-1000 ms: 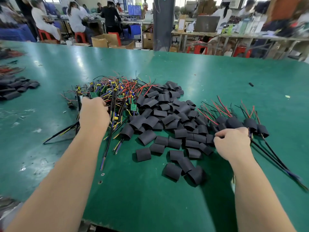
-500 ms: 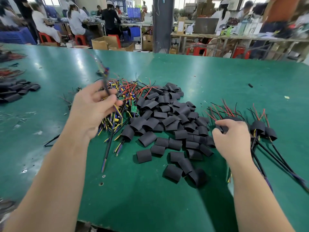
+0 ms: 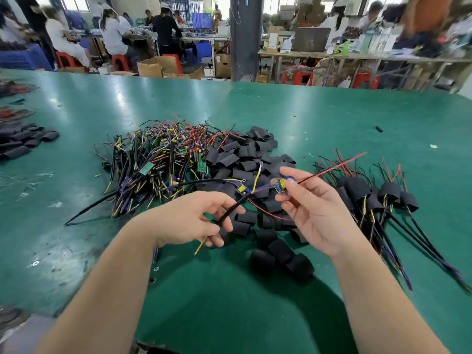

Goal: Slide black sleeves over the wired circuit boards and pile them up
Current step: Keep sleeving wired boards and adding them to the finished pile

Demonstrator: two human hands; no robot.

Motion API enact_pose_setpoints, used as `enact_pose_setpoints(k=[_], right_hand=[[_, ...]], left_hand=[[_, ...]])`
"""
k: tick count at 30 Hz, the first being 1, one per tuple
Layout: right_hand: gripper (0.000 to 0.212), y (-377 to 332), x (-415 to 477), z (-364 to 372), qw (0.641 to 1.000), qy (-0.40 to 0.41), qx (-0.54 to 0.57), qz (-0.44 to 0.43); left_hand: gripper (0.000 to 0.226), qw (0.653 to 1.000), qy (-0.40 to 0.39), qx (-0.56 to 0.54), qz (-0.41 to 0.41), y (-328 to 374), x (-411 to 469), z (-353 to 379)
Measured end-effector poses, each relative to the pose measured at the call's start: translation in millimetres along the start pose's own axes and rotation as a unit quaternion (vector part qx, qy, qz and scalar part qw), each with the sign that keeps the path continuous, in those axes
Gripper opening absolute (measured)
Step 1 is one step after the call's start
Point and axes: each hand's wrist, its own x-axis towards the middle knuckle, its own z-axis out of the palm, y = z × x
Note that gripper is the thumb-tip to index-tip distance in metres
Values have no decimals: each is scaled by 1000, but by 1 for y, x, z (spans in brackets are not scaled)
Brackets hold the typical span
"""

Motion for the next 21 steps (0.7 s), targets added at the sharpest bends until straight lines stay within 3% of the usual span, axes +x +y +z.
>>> enact_pose_setpoints(k=[3, 7, 9, 14, 18, 21], right_hand=[[27, 2, -1, 4, 1000, 19, -23, -1], [32, 9, -3, 11, 997, 22, -66, 14], [30, 11, -2, 13, 996, 43, -77, 13], [17, 12, 0, 6, 989, 104, -109, 3], [26, 18, 1, 4, 980, 100, -174, -10], [36, 20, 2, 5, 968, 79, -236, -17]], left_hand=[[21, 999, 47, 2, 2, 5, 10, 10], [24, 977, 198, -47, 59, 13, 32, 29], [24, 962, 253, 7, 103, 16, 39, 35], [32, 955, 196, 181, 126, 16, 49, 45], [26, 962, 174, 189, 90, 8, 54, 46], [21, 956, 220, 181, 66, 1, 57, 45]])
